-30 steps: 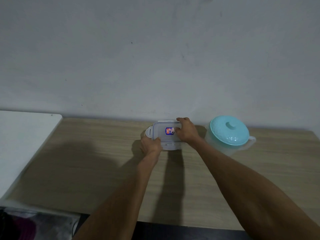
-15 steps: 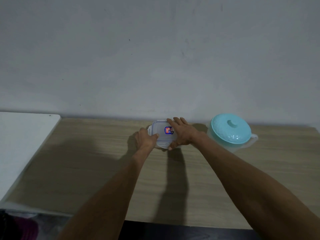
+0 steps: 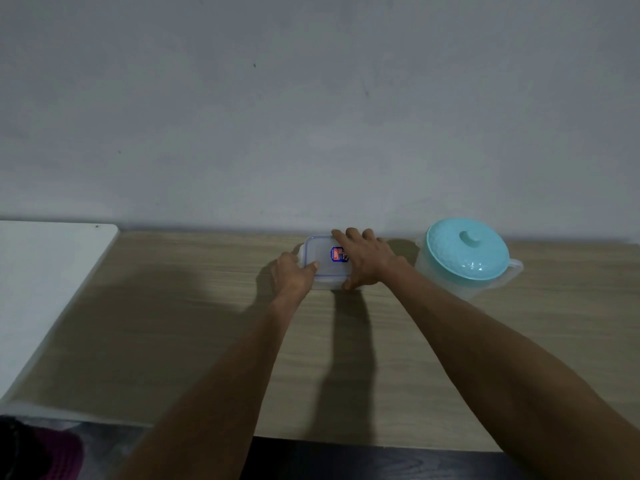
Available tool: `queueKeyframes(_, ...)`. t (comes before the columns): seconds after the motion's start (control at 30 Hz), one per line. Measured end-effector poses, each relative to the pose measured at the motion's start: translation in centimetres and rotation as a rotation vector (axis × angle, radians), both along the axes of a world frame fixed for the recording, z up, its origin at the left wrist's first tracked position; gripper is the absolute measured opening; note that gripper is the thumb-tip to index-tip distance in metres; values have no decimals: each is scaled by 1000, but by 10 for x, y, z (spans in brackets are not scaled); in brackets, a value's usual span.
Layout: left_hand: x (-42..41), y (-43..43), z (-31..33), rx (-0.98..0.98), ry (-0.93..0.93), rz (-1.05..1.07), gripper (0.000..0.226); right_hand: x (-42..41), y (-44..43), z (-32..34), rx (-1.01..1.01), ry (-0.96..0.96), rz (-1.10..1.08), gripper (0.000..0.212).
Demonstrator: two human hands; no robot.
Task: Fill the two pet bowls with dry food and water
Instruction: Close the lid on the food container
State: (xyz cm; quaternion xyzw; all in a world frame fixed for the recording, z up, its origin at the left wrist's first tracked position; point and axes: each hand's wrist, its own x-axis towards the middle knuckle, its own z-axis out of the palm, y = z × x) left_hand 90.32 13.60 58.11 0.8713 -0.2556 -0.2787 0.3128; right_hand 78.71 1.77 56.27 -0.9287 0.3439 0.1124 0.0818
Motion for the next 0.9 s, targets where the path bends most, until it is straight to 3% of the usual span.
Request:
queueKeyframes(0.27,-1,1,-1,7,-6,-1,50,9,-3,4,11,53,-13,124)
queueKeyframes(0.37,0,2,-1,8,2,12,51,-1,10,-1,110,-45,-144,132)
queueKeyframes(0.43,-1,2,2,12,-1,3,51,-10,23,-11,217,-279,-347,123)
queueKeyframes(0.57,-2,5,3,1,-18,-2,52,-21,47,-27,287,-752,-668,74)
queueKeyframes(0.7,-1,5,-1,-21,6,6,52,-20,49,-24,327,-848,-797,50)
queueKeyframes(0.9,0,7,-4,-58,25,18,52,-17,48,-25,390,-883,-919,47)
